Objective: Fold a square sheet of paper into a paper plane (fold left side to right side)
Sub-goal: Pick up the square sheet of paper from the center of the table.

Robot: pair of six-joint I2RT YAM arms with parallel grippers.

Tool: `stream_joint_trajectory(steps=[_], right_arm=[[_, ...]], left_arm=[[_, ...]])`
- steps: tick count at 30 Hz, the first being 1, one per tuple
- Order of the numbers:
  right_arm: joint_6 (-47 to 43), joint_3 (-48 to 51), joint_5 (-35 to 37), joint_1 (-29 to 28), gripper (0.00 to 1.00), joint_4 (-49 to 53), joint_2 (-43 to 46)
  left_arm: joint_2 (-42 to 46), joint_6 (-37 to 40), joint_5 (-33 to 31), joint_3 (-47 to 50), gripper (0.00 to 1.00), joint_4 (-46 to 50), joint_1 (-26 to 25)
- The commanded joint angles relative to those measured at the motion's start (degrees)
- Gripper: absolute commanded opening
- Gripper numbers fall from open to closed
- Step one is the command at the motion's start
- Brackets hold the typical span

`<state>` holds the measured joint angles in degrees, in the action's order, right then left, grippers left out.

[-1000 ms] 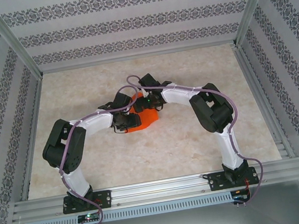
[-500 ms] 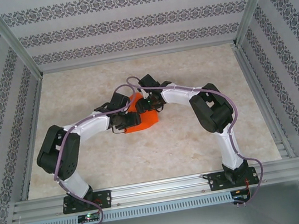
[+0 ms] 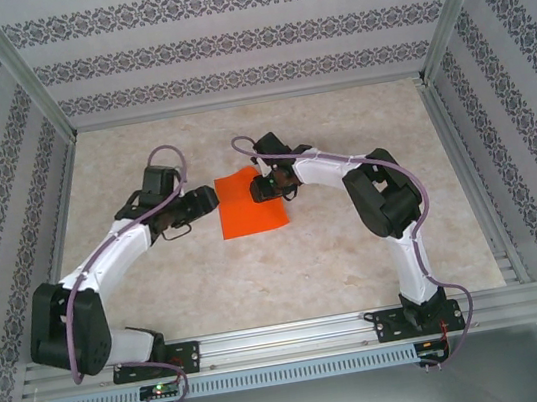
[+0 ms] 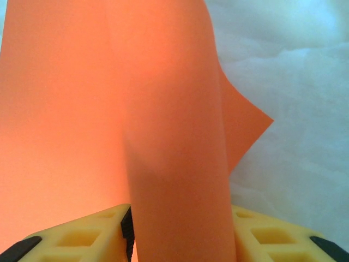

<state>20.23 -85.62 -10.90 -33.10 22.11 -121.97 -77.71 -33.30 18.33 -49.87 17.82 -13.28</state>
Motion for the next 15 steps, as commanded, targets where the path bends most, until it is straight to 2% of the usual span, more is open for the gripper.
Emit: stream_joint_trajectory(steps=[1,7,10,15], right_arm=[[-0.3,1.3,-1.1,0.3,0.43,0.9,2.3],[0.6,4.5,-5.7,0.6,0.32,-4.9,5.4],[1.8,6.7,-9.8,1.0,0.27,-9.3,7.4],[3.3,8.9,-15.9,1.9,0.20,-14.5,10.2]], left_arm=[[3.4,1.3,4.9,2.8,0.75,1.0,3.6],[8.2,-0.1,12.1,7.8,0.75,-3.3,10.0],[10.7,-1.2,15.0,9.3,0.75,-6.2,11.1],[12.9,-0.8,15.4,8.1,0.74,-5.6,11.2]])
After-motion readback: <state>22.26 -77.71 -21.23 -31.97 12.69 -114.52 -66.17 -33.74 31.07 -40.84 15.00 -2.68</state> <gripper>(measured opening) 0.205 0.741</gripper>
